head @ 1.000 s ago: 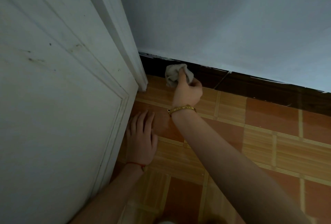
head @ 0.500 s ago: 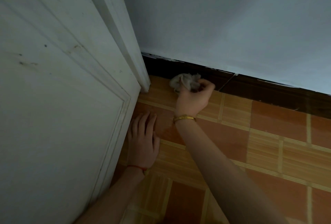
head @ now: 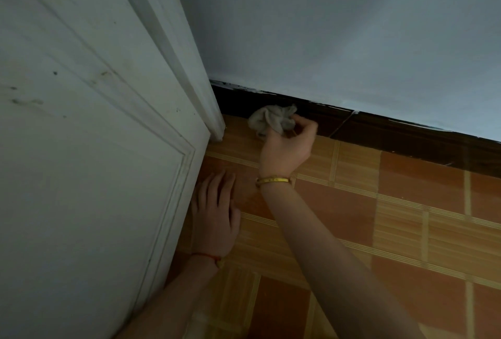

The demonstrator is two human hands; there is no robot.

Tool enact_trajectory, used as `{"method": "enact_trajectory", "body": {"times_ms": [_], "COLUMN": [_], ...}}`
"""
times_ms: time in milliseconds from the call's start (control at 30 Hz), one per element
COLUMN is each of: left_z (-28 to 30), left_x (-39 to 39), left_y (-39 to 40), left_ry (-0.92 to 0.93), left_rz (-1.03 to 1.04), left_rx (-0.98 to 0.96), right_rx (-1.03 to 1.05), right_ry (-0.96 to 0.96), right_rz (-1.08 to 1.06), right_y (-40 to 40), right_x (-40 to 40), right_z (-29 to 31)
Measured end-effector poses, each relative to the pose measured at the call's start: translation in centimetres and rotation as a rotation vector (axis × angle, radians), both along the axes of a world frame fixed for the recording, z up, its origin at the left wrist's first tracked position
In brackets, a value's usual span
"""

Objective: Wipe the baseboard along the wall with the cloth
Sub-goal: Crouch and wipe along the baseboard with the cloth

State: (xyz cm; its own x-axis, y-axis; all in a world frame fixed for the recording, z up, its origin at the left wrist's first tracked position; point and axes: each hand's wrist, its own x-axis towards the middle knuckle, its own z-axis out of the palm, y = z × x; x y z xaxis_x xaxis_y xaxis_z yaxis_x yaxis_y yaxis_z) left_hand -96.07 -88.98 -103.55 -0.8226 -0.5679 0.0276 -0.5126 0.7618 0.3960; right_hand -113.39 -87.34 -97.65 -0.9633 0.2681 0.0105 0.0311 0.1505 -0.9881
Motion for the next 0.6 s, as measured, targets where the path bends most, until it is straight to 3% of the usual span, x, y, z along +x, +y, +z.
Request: {"method": "enact_trajectory", "body": {"times_ms": [133,367,600], "left_z": [0.0,-0.2,-0.3], "left_x": [-0.1,-0.1,0.0], "left_y": [0.1,0.1,0.0], "left_ry": [0.011,0.010,0.026], "left_rz": [0.003,0.001,0.004], "left_rx": [0.000,-0.041,-0.011], "right_rx": [0.023,0.051,0.060], "right_ry": [0.059,0.034,0.058], "right_rz": [-0.006,0.138,-0.002], "right_y": [1.8,-3.5,0.1], "right_x": [-0.7,1.1,-0.4], "right_z": [-0.2,0.0,0.1]}}
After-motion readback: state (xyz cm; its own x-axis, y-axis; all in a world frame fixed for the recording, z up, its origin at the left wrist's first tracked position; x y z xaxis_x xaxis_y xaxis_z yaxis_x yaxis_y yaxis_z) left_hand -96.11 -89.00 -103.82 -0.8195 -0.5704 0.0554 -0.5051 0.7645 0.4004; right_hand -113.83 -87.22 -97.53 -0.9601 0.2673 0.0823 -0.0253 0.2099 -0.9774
